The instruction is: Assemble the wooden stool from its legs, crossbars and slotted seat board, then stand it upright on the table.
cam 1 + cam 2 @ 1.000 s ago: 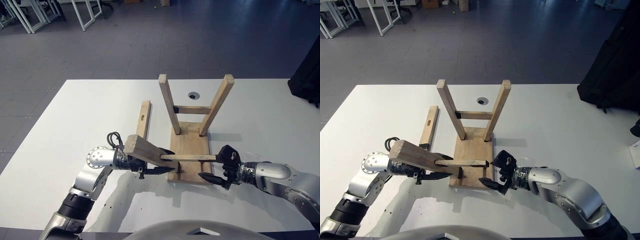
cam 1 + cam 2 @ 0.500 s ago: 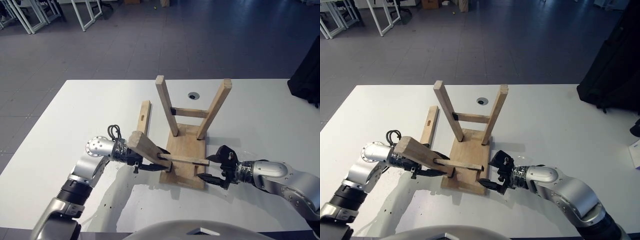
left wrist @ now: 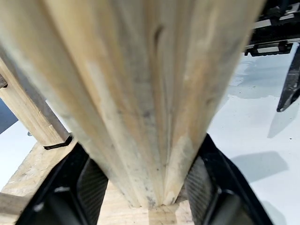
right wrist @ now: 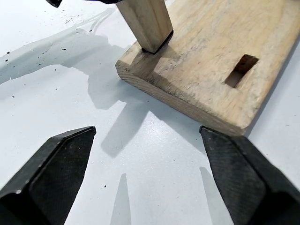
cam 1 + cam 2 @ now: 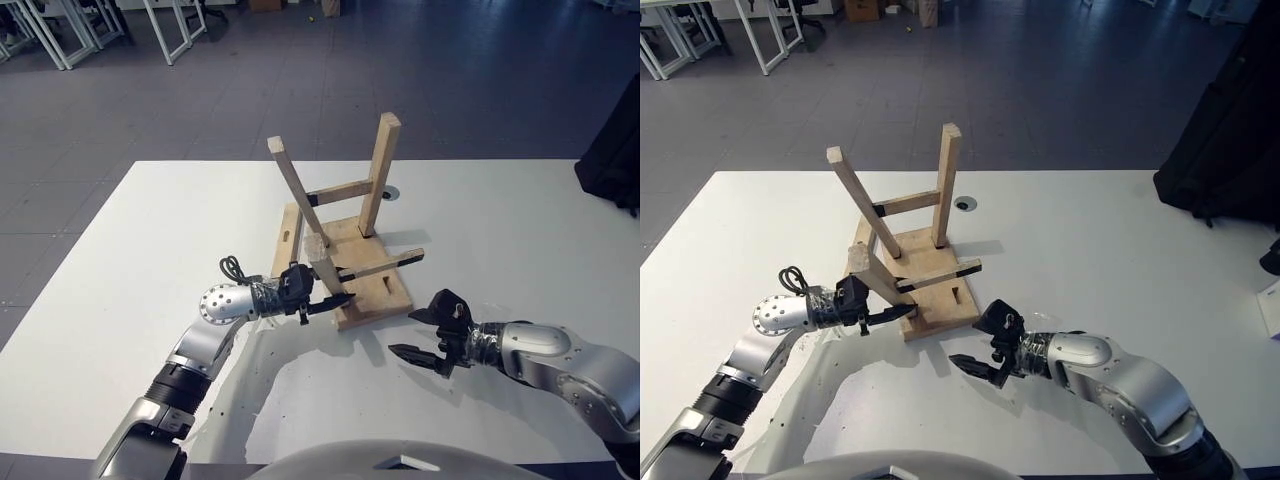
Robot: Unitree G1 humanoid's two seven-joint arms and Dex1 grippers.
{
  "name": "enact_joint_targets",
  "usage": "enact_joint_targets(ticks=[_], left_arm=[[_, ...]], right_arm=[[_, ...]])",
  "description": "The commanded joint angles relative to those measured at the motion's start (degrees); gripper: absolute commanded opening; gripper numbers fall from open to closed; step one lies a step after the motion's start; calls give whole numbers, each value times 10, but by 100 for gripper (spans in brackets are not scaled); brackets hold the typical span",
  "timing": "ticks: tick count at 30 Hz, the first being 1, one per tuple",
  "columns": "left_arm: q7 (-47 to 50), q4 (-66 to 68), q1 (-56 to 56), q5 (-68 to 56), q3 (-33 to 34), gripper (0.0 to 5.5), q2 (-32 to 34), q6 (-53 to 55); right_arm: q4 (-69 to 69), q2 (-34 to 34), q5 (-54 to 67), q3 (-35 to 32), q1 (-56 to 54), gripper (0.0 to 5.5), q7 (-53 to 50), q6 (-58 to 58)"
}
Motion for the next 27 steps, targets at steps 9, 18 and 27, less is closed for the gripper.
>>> enact_joint_targets(ticks=[9,18,27], left_arm=[[-169,79,-87,-2,-17,207,30,61],[-185,56,-99,-13,4,250,12,49],[-228,72,-117,41,21,402,80,16]], right_arm=[[-6,23,-20,4,1,409,-8,16],[-6,29,-29,5,1,409,-7,21],[-15,40,-47,11,20,409,-18,21]])
